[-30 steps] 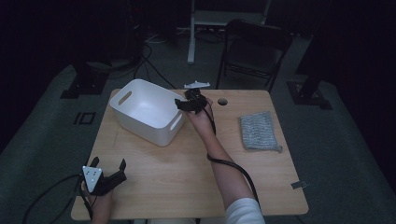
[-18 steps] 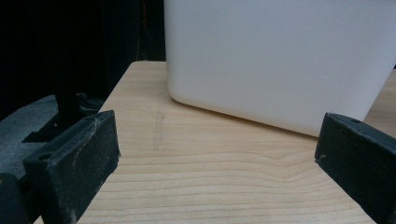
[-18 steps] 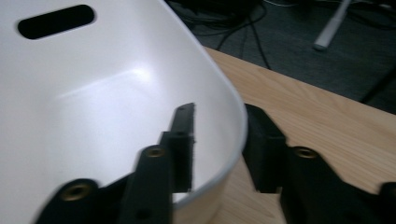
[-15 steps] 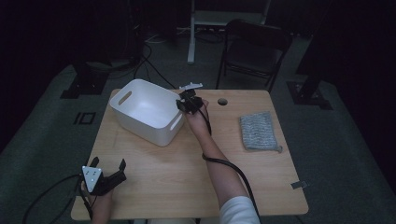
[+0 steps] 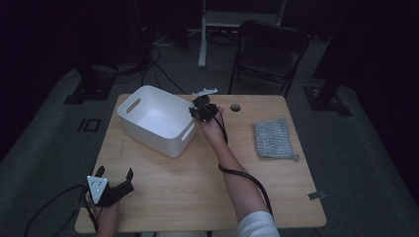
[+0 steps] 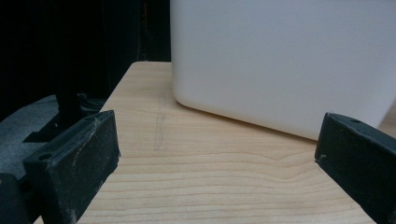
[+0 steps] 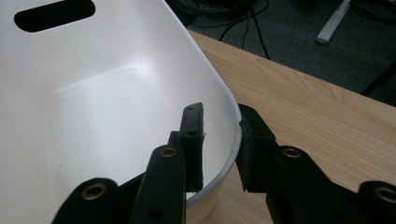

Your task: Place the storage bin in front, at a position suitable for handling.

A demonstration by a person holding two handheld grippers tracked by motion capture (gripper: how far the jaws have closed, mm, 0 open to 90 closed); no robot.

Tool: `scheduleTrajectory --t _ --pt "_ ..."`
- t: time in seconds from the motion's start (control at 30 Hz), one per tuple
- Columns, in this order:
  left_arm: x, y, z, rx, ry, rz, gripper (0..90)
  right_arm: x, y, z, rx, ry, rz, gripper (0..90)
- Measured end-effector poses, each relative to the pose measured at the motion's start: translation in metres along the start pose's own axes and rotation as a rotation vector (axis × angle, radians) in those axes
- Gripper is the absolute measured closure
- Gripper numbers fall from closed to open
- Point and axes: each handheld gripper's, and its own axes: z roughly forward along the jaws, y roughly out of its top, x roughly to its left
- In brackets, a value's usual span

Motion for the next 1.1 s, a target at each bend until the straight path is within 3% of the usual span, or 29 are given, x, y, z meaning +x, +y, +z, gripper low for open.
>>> scheduleTrajectory --t 0.7,1.1 --pt "0.0 0.0 0.0 -0.003 -0.002 -0.001 0.0 -0.016 -0.03 -0.039 0.001 0.045 -0.007 77.7" --pt "-0.001 0.0 0.0 -0.006 -0.001 0.011 0.0 -0.021 -0.046 -0.061 0.008 0.04 0.002 78.9"
